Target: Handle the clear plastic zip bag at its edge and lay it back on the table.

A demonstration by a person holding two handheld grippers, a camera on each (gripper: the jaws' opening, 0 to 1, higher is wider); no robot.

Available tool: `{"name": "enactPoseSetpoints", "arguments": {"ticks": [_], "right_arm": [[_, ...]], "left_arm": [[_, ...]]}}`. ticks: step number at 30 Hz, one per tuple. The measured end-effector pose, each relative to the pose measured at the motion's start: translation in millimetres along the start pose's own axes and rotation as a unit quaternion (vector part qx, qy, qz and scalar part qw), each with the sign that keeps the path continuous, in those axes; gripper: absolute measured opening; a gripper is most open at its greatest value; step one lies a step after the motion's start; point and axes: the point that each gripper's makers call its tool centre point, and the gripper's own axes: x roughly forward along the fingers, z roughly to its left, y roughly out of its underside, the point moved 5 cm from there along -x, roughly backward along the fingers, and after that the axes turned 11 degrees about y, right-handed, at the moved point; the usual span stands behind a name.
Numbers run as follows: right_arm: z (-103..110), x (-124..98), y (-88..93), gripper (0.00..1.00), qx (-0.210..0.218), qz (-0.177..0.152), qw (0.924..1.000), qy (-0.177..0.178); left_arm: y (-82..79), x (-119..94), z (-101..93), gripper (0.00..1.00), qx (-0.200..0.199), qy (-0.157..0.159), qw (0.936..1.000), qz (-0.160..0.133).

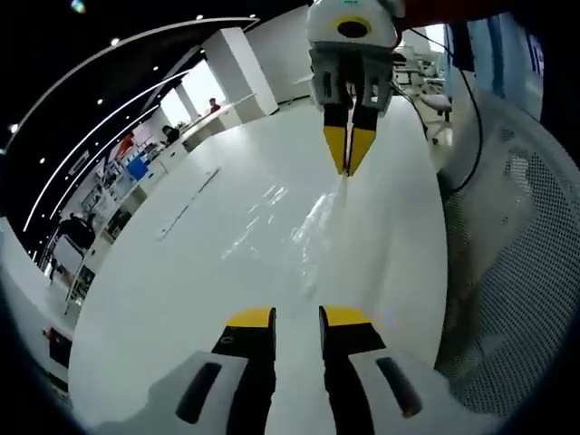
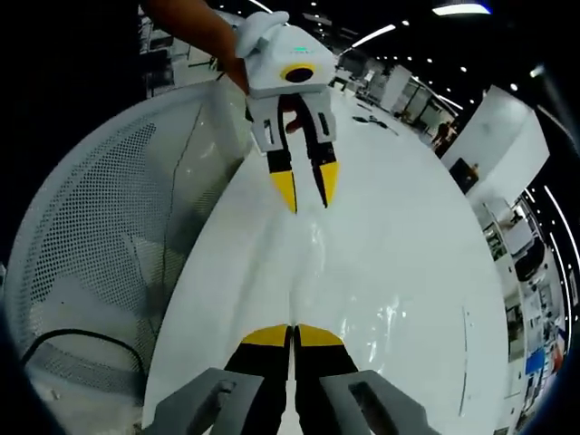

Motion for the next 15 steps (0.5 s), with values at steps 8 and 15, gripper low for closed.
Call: {"name": "enactPoseSetpoints", "arguments": {"ticks": [8,15], "right_arm": [[0.1,-1.8,-5.4,0.0,-0.006,-0.009,0.9999,-0.003],[1.7,-3.2,-8.4,0.0,-0.006,-0.017,0.9998,-0.006]], "left_arm": [[1.0,2.9,-0.1,0.09,0.021,0.009,0.9997,0.007],[1.7,4.3,-0.6,0.04,0.031,0.016,0.9993,0.011]]}}
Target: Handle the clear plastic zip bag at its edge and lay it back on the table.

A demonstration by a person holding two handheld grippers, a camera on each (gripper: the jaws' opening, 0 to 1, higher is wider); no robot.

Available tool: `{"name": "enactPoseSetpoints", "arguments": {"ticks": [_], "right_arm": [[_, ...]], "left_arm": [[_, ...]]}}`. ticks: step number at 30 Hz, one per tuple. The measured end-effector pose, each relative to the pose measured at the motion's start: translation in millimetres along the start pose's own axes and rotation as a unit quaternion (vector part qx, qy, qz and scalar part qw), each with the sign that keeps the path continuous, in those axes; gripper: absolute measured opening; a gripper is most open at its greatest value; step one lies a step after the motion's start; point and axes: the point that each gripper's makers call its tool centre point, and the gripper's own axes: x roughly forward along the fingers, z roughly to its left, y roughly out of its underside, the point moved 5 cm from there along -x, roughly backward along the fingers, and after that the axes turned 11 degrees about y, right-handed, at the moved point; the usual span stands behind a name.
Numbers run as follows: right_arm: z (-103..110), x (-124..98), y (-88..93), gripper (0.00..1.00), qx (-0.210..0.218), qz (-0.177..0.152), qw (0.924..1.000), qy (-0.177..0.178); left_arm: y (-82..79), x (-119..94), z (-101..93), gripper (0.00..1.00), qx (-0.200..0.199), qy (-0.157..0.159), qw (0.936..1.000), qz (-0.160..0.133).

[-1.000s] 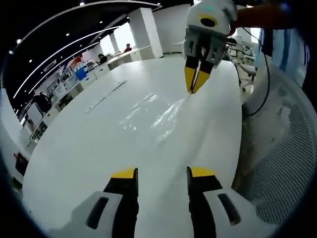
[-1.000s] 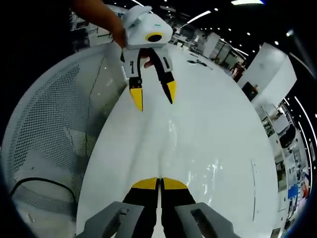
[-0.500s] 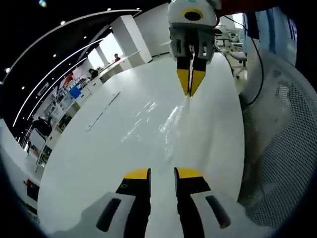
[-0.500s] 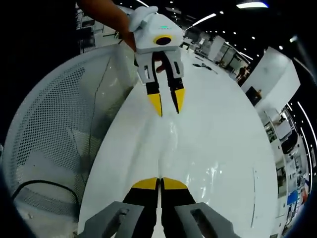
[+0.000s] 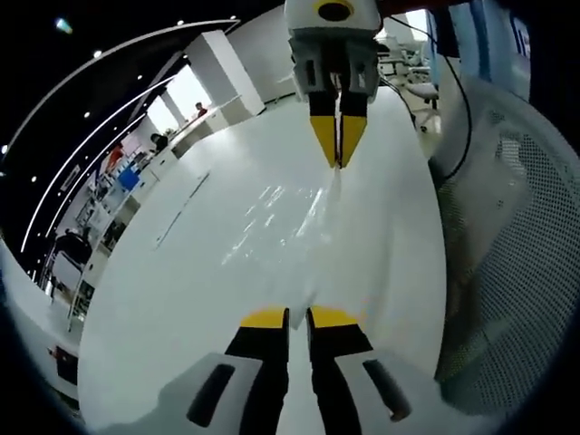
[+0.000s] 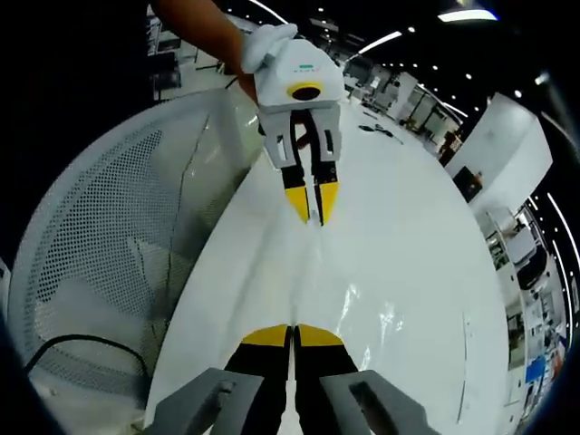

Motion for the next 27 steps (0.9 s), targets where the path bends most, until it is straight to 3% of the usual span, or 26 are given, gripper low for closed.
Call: {"name": "enactPoseSetpoints", "arguments": {"ticks": [13,21,27], "right_arm": [[-0.1,1.0,8.4,0.0,0.016,0.008,0.9998,0.011],[-1.3,0.6,9.5,0.0,0.077,0.013,0.9967,0.022],[0.1,2.4,4.9,0.08,0.119,-0.002,0.9926,0.024]], "left_arm": [[-5.7,-0.8,-7.7,0.0,0.022,0.025,0.9994,-0.001],[-9.4,-2.8,-6.2,0.0,0.026,0.027,0.9993,0.003],[-10.7,-3.7,-6.9,0.0,0.028,0.03,0.9991,0.006]]}}
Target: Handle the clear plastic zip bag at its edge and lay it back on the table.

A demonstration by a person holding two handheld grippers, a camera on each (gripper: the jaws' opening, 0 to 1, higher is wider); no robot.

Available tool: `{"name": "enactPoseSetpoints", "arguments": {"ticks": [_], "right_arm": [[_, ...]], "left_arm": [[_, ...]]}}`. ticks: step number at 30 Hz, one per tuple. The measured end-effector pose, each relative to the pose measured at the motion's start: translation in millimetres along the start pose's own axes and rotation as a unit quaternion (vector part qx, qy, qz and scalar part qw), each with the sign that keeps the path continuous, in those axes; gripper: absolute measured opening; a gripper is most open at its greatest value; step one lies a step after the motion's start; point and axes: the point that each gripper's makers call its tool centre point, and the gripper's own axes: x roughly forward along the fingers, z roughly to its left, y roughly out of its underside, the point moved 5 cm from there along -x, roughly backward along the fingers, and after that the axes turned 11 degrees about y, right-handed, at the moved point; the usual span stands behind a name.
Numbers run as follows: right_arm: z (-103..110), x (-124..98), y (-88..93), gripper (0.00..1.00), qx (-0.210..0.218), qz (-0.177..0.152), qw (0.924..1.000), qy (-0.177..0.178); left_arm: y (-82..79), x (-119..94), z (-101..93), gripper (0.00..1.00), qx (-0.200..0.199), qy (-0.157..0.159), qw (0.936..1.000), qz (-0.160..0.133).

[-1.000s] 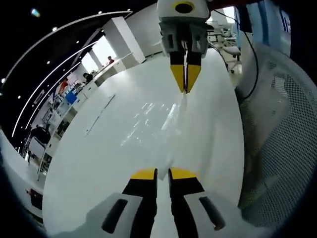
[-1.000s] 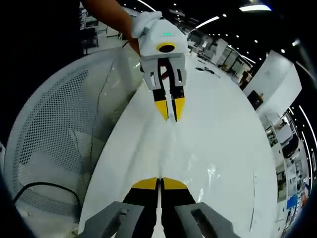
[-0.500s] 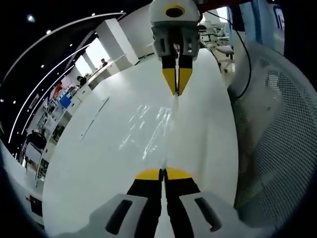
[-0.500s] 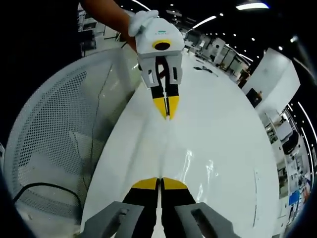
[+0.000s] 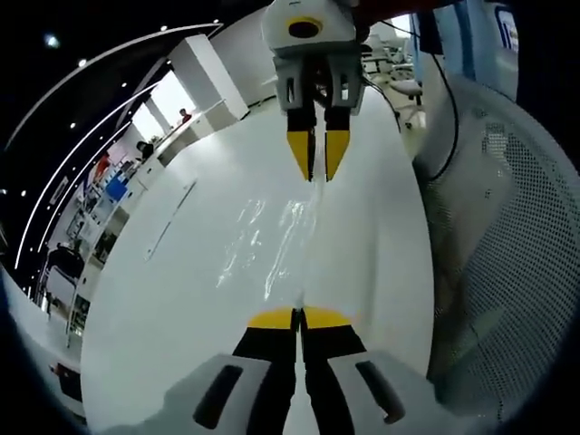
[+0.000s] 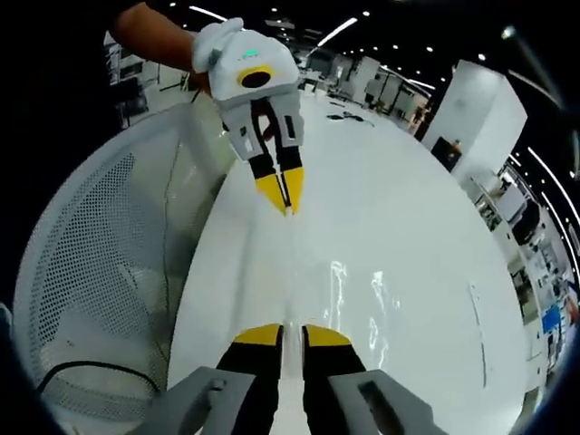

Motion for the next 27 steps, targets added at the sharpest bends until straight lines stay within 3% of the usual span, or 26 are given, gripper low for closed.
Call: {"name": "enactPoseSetpoints", "arguments": {"ticks": [13,27], "right_arm": [[3.9,10.3,-15.4,0.19,0.021,-0.01,0.9997,-0.001],[10.5,30.6,-36.7,0.19,0.028,-0.031,0.9991,-0.008]], "left_arm": [[-5.8,0.4,-0.1,0.0,0.004,0.007,1.0,0.002],[-7.3,0.5,-1.7,0.0,0.007,0.012,0.9999,0.006]]}}
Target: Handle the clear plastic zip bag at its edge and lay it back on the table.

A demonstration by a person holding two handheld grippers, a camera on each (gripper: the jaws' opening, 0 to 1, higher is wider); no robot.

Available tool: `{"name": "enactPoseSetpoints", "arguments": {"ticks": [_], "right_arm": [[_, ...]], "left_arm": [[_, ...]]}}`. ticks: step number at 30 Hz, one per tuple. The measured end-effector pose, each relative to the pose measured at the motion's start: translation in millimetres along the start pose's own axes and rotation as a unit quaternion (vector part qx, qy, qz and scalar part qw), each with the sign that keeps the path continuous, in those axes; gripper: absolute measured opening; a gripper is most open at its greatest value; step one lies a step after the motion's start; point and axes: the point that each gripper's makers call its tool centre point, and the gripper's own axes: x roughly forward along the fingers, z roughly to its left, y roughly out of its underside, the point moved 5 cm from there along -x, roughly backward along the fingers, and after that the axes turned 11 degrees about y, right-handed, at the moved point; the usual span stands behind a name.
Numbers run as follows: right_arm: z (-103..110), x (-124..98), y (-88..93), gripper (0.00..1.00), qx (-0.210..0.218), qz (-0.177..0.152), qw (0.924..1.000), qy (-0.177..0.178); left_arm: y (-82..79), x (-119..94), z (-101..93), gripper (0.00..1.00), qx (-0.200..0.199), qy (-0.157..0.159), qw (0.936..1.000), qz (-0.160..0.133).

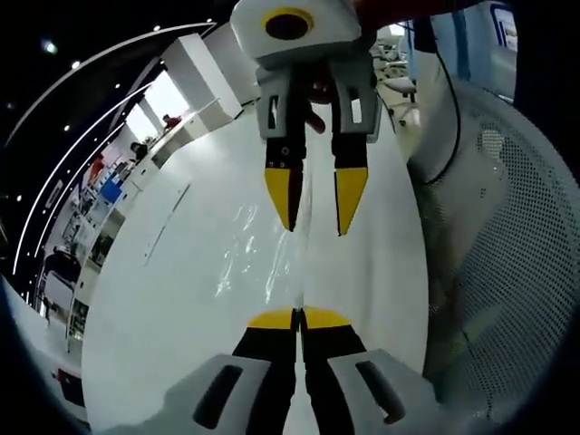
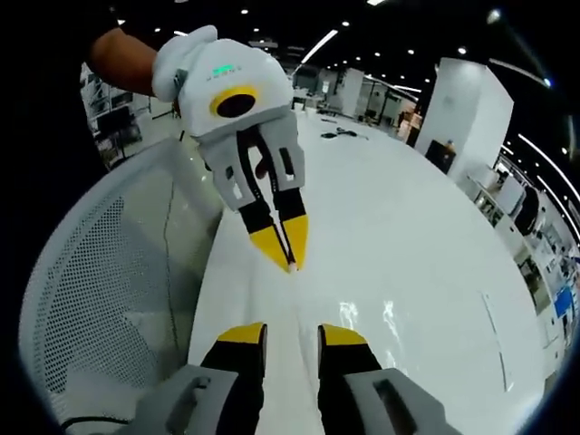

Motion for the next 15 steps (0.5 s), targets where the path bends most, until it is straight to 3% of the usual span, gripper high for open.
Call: {"name": "enactPoseSetpoints", "arguments": {"ticks": [15], "right_arm": [[8.4,19.0,-17.0,0.18,-0.007,-0.008,0.9999,-0.005]], "left_arm": [[-4.3,2.3,-4.6,0.0,0.001,0.005,1.0,-0.003]]}}
